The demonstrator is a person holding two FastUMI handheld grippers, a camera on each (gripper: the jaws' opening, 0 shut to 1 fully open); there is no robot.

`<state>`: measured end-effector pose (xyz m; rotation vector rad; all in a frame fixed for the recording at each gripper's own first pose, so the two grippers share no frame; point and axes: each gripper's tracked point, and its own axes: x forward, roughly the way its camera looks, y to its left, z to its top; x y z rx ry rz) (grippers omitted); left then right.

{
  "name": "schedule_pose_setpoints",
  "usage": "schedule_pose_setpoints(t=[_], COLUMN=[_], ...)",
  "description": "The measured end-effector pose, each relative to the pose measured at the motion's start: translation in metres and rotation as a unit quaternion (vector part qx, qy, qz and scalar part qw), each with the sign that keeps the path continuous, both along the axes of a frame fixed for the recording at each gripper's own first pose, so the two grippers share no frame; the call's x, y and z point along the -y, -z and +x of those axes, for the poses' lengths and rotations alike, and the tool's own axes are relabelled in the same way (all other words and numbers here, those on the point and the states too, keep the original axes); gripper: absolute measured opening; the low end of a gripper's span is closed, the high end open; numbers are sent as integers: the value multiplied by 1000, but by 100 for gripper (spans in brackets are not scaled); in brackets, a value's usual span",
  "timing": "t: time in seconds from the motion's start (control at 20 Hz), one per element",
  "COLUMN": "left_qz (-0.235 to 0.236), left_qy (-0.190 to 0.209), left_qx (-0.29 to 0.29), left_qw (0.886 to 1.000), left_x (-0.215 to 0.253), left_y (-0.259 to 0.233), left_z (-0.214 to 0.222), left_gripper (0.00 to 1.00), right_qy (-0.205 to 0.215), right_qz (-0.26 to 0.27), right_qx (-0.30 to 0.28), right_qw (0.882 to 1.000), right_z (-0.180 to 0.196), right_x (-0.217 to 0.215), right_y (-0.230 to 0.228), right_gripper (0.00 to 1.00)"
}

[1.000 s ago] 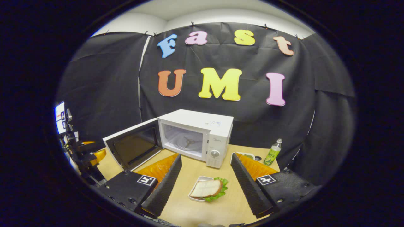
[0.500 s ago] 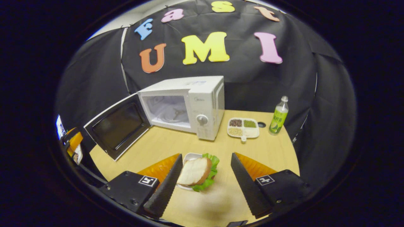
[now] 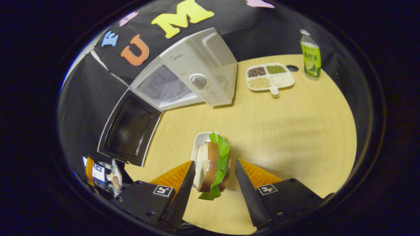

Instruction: Open the microwave oven with the left hand, put the food in, and close the microwave oven.

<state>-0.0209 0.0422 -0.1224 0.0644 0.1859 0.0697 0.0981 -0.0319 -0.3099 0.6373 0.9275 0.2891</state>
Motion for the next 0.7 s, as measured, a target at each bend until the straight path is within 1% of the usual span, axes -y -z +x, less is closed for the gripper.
schedule_pose_setpoints(t=[0.05,0.1,0.15,0.2,0.25,0.3,0.35,0.4,0.45,0.6,0.65,0.7], left_qz=[3,7,11,12,12,10,6,3,2,-1,-1,-2], left_qy=[-4,-7,-9,-9,-7,-6,-2,1,3,12,16,20], left_qx=[-1,-4,-8,-9,-8,-8,-9,-9,-10,-7,-8,-10], left_qw=[1000,1000,1000,1000,1000,1000,1000,1000,1000,1000,1000,1000], left_x=[0,1,2,3,5,7,9,9,9,5,2,-1], left_y=[1,1,2,3,2,2,4,5,5,5,6,7], left_z=[0,1,2,2,2,1,0,-2,-4,-14,-17,-21], left_gripper=[96,96,96,96,97,97,97,96,97,96,96,96], right_qy=[2,7,14,21,19,16,15,15,16,28,35,43], right_qz=[35,61,73,83,89,87,85,85,82,84,93,99], right_qx=[-21,-40,-54,-57,-58,-58,-58,-57,-53,-28,-16,-5], right_qw=[999,997,996,995,994,994,995,995,995,996,995,994], right_z=[0,3,2,5,6,4,2,-1,-2,-8,-7,-6], right_x=[-6,-7,-8,-7,-10,-10,-10,-13,-14,-19,-25,-29], right_y=[2,1,4,4,1,0,-1,-3,-8,-34,-49,-61], right_gripper=[74,56,59,53,33,43,40,31,29,28,36,36])
